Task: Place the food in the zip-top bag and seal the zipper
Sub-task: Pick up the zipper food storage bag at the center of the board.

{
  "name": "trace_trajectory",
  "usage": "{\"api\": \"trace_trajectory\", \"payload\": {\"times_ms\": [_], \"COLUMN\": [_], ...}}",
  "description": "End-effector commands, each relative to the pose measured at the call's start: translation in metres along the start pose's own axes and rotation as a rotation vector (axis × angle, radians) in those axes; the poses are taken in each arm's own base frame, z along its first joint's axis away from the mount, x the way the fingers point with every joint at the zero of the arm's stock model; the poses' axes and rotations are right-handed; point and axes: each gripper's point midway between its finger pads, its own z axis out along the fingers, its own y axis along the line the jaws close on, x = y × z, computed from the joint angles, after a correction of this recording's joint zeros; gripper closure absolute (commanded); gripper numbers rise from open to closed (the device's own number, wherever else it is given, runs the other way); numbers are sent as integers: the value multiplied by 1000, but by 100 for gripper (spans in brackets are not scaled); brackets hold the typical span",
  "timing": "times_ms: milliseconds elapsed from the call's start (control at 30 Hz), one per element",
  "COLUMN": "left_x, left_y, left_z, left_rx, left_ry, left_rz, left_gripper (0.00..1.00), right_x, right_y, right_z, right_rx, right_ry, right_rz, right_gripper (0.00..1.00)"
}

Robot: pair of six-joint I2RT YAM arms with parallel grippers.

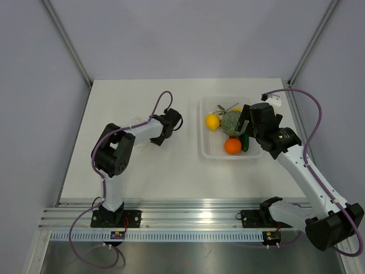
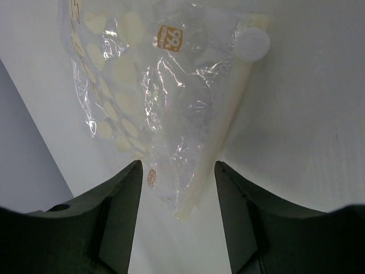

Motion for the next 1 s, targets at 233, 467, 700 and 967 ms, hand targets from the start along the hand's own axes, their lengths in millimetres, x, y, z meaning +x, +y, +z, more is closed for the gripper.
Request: {"api": "trace_trajectory", "payload": {"times_ms": [233,467,700,967], "left_x": [-21,-23,-28,-40], "left_y": [8,10,17,32], "left_z": [8,10,7,-17], "left_rx": [-60,-68,-89,-53], "left_ry": [-34,-40,-48,-95], "left_rz": [-36,-50,-60,-120], "left_gripper": [51,64,97,100], "right_x": [-8,-5,-5,1], "right_y": [3,2,2,0], "right_z": [-6,-4,-5,-5], "right_rx": [-25,-22,-24,-26], "right_ry": [-32,-24,-23,-12], "right_rz": [40,39,42,42], "right_gripper": [0,0,0,0]}}
